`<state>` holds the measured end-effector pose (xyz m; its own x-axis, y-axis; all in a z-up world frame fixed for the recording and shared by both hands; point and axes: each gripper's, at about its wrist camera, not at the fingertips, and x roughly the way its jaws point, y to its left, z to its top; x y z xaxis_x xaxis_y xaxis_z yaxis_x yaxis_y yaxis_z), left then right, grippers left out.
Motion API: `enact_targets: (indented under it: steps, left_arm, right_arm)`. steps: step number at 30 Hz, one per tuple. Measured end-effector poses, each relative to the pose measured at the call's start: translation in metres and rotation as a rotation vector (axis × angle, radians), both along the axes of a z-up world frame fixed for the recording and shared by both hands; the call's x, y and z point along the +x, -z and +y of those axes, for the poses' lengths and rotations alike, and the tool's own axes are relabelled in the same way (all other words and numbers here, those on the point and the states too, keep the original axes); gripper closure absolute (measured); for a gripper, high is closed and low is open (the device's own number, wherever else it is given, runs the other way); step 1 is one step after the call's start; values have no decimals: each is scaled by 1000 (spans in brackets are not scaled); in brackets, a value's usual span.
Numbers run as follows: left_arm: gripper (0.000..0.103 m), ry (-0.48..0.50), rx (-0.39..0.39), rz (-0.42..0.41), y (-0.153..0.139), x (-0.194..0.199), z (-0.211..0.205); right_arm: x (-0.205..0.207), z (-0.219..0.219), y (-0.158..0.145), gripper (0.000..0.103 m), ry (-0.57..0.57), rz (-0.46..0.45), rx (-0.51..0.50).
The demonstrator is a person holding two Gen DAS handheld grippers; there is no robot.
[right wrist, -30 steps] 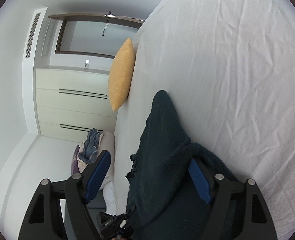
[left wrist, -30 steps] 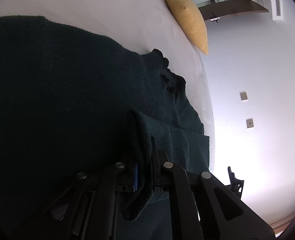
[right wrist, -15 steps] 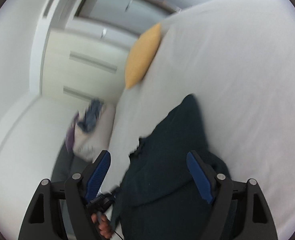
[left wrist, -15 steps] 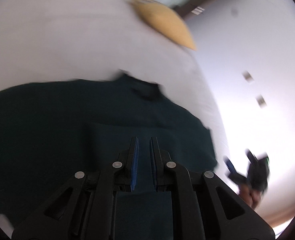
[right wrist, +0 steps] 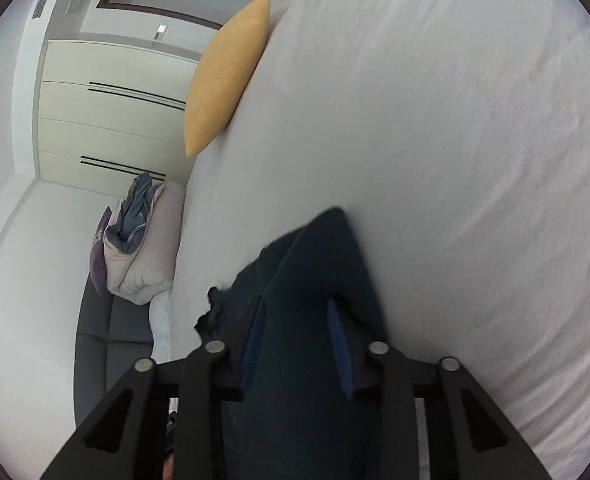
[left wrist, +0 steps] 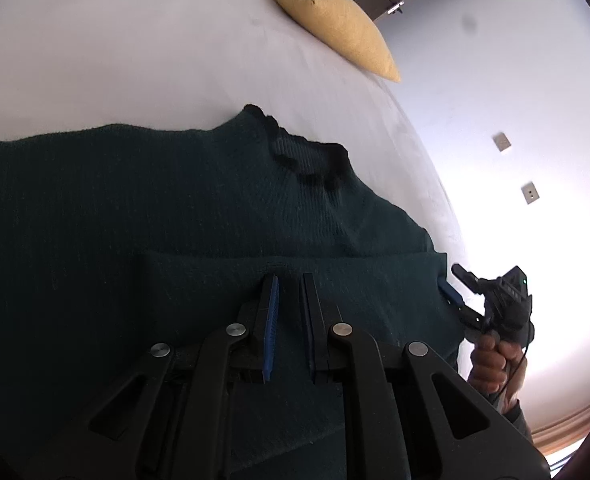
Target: Fold small clothes
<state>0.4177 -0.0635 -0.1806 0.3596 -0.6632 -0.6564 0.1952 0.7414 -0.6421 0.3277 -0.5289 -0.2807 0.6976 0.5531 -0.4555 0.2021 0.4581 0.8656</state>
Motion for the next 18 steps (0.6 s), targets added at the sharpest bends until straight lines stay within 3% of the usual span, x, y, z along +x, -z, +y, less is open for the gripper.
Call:
enact_targets:
  steps: [6,7,9,14,15,17,18]
  left_arm:
    - [93,16,13,-39,5,-5,4]
    - [93,14,6,-35,7,-5,6]
    - [93,9,1,-38,7,-5,6]
    - [92,-49,-17,-75,-23,-43,33]
    - [91,-75,-38,-91,-30,-51,44]
    - [61,-152,-97,-114,-47,-79,83]
    - [18,-199,-141,-126,-54,-95,107]
  right_arm:
    - [-38,18,-7,66,-101,-26,-33]
    - [-53,20,-10,63,-119,-51,-32]
    - [-76,23,-9,47,-144,-72,-24]
    - [-137,25,-12,47,-92,-52,-102]
    - [-150,28,-16,42,-79,-70,-99]
    - [-172,41,-24,37,-82,-98,-91]
    - [-182,53,-29,37,-98,-112,-103]
